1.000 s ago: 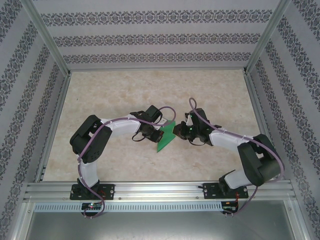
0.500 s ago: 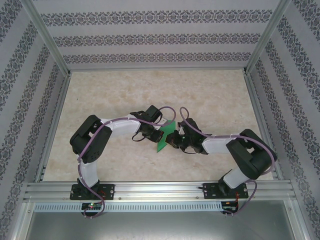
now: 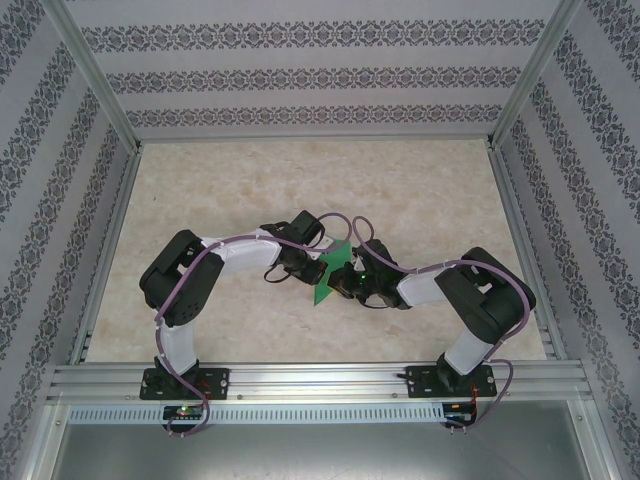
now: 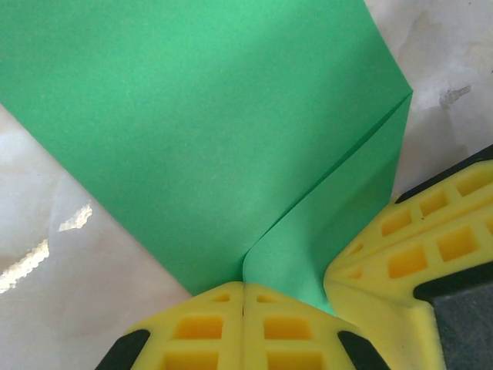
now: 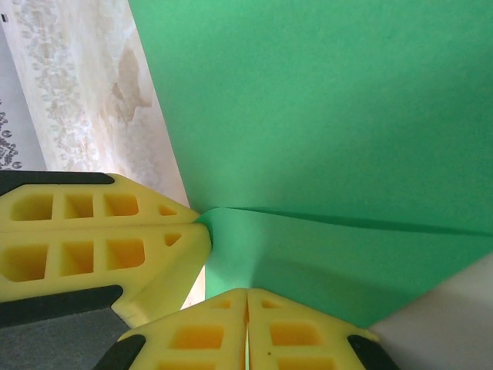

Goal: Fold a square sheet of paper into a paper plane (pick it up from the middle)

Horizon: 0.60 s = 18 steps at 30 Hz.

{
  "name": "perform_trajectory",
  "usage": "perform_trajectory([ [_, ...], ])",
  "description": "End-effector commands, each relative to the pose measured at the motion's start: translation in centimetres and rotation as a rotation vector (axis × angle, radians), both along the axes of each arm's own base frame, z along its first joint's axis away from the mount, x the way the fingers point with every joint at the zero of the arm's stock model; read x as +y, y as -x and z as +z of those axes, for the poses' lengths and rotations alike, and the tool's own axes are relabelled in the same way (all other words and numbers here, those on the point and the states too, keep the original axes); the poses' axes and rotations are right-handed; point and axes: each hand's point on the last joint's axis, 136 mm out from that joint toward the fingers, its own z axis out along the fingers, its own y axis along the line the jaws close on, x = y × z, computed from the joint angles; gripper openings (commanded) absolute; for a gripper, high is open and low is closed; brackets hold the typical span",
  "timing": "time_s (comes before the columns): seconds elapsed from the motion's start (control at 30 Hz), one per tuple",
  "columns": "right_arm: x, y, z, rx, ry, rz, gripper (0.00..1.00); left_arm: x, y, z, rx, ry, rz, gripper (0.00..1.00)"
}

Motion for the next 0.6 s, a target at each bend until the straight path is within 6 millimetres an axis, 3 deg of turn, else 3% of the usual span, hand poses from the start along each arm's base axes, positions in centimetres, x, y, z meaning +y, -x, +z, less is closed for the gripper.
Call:
perform_trajectory([
  [0.0, -0.4, 0.5, -0.4, -0.003, 0.027, -0.008, 0.1, 2.7, 0.8, -2.0, 0.024, -0.111, 0.017, 0.01],
  [0.13, -0.7, 0.8, 1.5, -0.039, 0.019, -0.019, 0.1, 2.8, 0.7, -1.9, 0.019, -0.118, 0.014, 0.01],
  [0.33, -0.9, 1.9, 2.0, -0.044, 0.021, -0.022, 0.11, 2.6, 0.2, -1.8, 0.005, -0.119, 0.004, 0.0],
  [0.57, 1.2, 2.1, 2.2, -0.047, -0.015, 0.007, 0.1, 2.3, 0.1, -2.0, 0.012, -0.119, -0.011, 0.0],
])
